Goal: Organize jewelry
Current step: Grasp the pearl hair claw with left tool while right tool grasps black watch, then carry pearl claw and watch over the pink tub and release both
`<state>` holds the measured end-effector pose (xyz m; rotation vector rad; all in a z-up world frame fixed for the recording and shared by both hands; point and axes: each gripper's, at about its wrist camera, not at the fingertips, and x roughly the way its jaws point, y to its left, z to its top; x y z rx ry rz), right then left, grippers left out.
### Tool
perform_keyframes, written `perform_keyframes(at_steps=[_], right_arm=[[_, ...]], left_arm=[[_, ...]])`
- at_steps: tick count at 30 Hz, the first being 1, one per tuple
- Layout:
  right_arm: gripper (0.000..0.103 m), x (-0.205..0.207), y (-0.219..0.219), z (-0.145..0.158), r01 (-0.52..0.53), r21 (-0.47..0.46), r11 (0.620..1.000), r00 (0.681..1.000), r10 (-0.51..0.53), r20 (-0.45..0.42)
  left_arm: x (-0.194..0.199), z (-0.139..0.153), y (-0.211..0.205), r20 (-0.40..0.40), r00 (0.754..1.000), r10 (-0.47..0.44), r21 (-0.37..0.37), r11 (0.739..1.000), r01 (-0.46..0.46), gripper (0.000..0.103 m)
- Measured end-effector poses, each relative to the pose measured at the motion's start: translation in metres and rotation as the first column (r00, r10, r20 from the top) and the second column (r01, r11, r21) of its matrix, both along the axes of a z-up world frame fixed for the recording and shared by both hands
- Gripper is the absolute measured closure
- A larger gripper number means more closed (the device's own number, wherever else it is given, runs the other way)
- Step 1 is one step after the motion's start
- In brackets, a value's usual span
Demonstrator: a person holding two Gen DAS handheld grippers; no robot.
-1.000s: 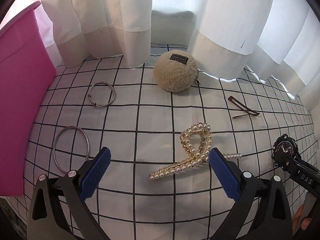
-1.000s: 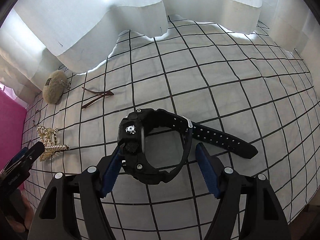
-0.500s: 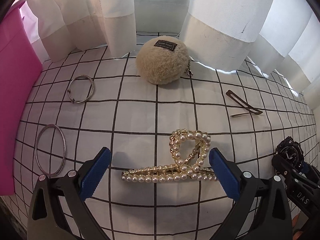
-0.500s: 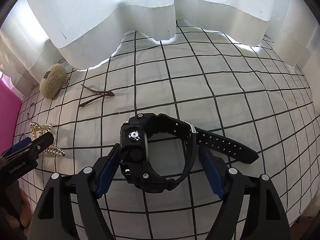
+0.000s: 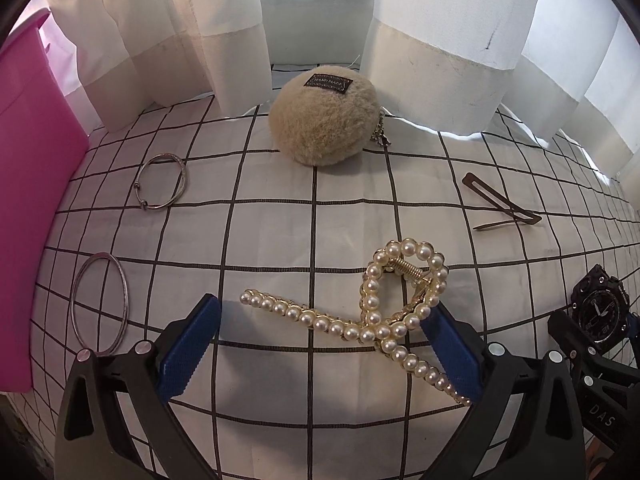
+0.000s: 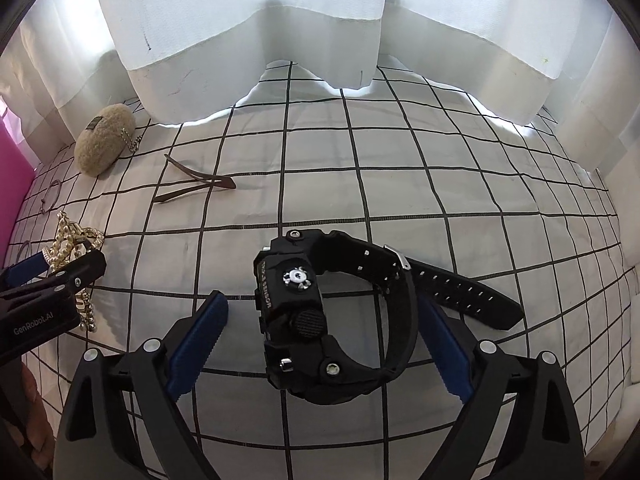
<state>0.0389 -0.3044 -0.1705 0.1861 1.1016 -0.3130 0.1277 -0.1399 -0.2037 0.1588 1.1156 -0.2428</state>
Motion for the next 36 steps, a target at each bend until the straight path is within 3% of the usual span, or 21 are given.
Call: perform_keyframes(at_steps=[3,8,10,16,18,19,20,23,29,36], right_arm=[[0.016,0.001,-0.001,0.000,-0.006,0.006,1.000,1.000,0.006,0.004],[0.041,-0.007,-0.006,0.007,0.012,0.003,1.000,1.000,-0.012,0.024],[0.041,-0.008,-0.006,0.008,0.005,0.009,1.000,1.000,-0.005,0.027],[0.044,-0.014,-0.002,0.010,0.000,0.020,1.000,0.999,-0.001,0.047],[0.044,-0.017,-0.001,0.013,0.000,0.025,1.000,0.999,-0.002,0.052],[0.044,-0.020,0.001,0.015,-0.001,0.029,1.000,0.998,-0.001,0.055],[0.044,-0.020,0.001,0.016,-0.002,0.036,0.999,0.998,0.000,0.058],[0.044,-0.023,0.004,0.019,-0.006,0.046,0.999,0.998,0.003,0.064],[0.044,-0.024,0.009,0.017,-0.013,0.050,0.999,0.998,0.010,0.058],[0.044,-0.025,0.011,0.023,-0.029,0.047,0.998,0.997,0.025,0.078]], left_arm=[[-0.005,0.002,0.007,0.010,1.000,-0.008,-0.005,1.000,0.008,0.014],[-0.017,0.006,0.010,0.025,1.000,-0.019,-0.018,1.000,0.020,0.034],[-0.023,0.008,0.013,0.039,0.999,-0.033,-0.023,0.999,0.034,0.041],[-0.027,0.009,0.017,0.023,0.999,-0.032,-0.038,0.999,0.033,0.042],[-0.030,0.012,0.020,0.020,0.999,-0.033,-0.047,0.998,0.034,0.060],[-0.032,0.014,0.022,0.025,0.999,-0.035,-0.034,0.999,0.035,0.084],[-0.033,0.015,0.024,0.023,0.999,-0.033,-0.022,0.999,0.033,0.093],[-0.028,0.018,0.035,-0.008,1.000,-0.028,-0.067,0.997,0.028,0.094],[-0.033,0.022,0.042,0.016,0.999,-0.039,-0.080,0.996,0.040,0.095],[-0.040,0.035,0.057,0.048,0.998,-0.040,-0.147,0.988,0.047,0.095]])
